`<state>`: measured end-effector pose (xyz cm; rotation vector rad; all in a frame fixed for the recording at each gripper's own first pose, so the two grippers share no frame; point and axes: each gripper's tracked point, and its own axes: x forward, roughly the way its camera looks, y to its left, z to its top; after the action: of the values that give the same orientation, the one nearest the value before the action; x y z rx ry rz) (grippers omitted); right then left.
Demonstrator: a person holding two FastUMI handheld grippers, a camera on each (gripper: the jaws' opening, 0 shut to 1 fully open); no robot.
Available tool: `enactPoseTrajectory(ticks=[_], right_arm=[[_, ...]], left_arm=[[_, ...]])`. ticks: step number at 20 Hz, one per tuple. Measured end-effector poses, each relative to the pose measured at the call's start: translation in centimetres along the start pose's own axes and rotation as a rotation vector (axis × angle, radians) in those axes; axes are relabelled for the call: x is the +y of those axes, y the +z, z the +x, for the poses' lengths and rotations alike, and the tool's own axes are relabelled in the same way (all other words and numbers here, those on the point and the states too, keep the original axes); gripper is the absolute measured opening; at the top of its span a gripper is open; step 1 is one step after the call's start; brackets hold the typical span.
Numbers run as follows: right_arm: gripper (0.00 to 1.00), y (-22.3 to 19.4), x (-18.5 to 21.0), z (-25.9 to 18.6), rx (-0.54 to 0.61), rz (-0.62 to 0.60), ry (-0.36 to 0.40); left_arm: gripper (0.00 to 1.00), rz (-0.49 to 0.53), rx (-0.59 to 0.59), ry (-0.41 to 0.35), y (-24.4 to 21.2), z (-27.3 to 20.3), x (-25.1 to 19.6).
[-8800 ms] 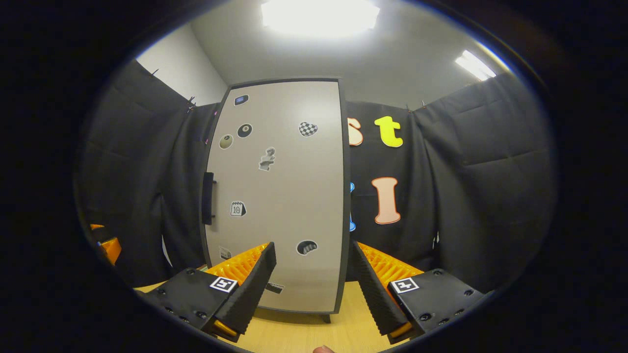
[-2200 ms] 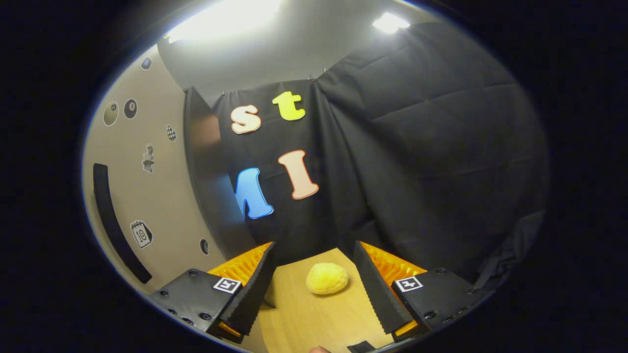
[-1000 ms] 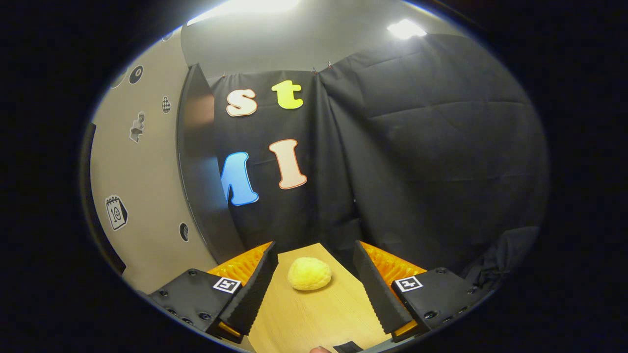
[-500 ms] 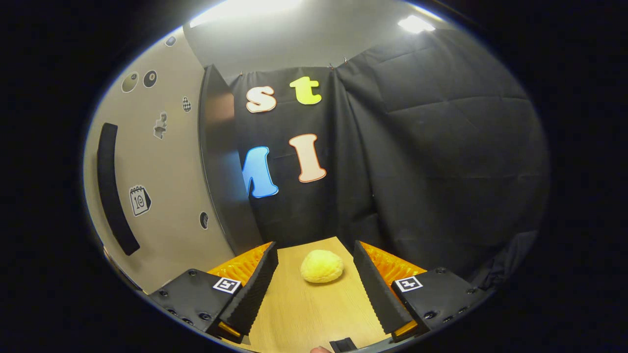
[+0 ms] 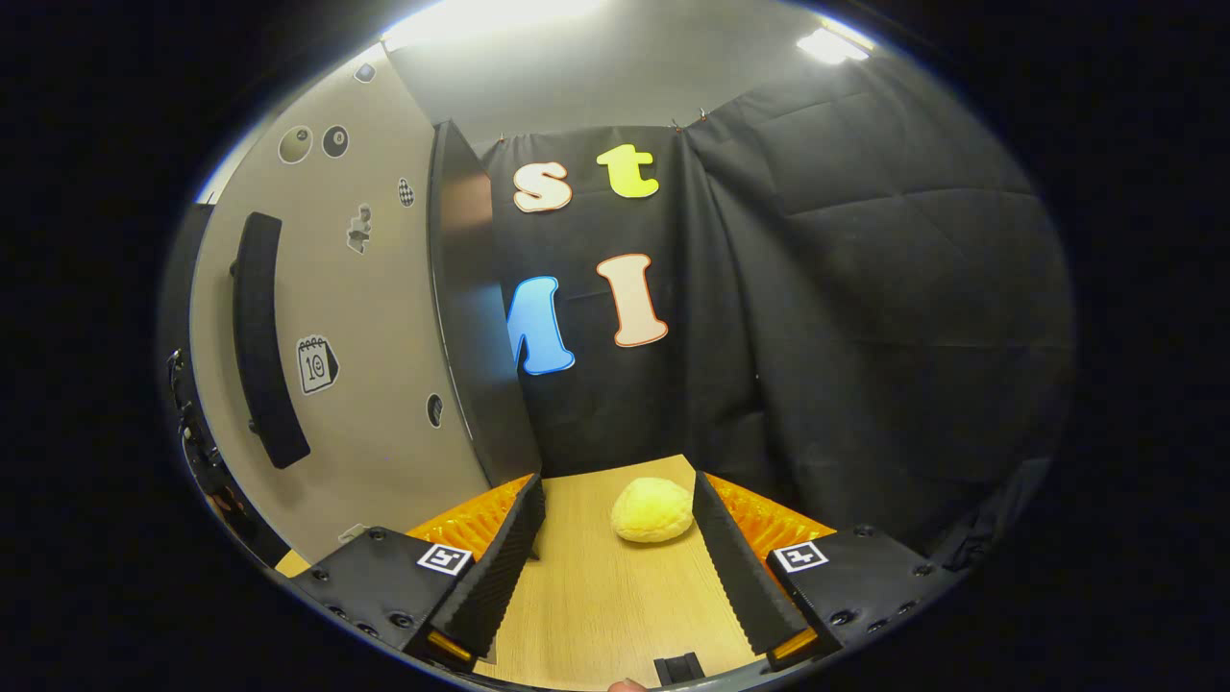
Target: Open the cabinet door with the right hand, grasp the bottle in the cabinet with the left hand and place it on the coaster, then close the cabinet door with the right hand.
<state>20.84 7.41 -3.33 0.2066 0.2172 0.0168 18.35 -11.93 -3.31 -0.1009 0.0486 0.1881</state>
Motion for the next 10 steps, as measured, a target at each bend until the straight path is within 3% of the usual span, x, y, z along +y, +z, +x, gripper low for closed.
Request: enactPoseTrajectory(ticks=[3,5,6,7,8,10], right_arm=[[0.98,-0.4,0.2,0.1,0.018,-0.015,0.001],[0.93,-0.1,0.8,0.2,0.018,-0.012,0.010],[0.98,0.2,1.0,0.3,0.011,-0.018,0.012],[0.93,0.4,1.0,0.4,0.005,-0.029,0.012],[0.98,0.6,1.2,0.6,0.002,-0.043,0.013],[0.98,0.7,1.2,1.0,0.004,-0.065,0.010]], left_arm=[[0.70,-0.014,0.017,0.011,-2.8,-2.1,1.4],[0.73,-0.030,0.032,0.011,-4.8,-3.3,2.0],[0.70,-0.038,0.043,0.009,-5.9,-3.8,2.1],[0.70,-0.042,0.053,0.009,-6.9,-4.2,2.4],[0.70,-0.043,0.062,0.011,-7.9,-4.5,2.5],[0.70,-0.047,0.085,0.017,-10.2,-5.3,2.8]])
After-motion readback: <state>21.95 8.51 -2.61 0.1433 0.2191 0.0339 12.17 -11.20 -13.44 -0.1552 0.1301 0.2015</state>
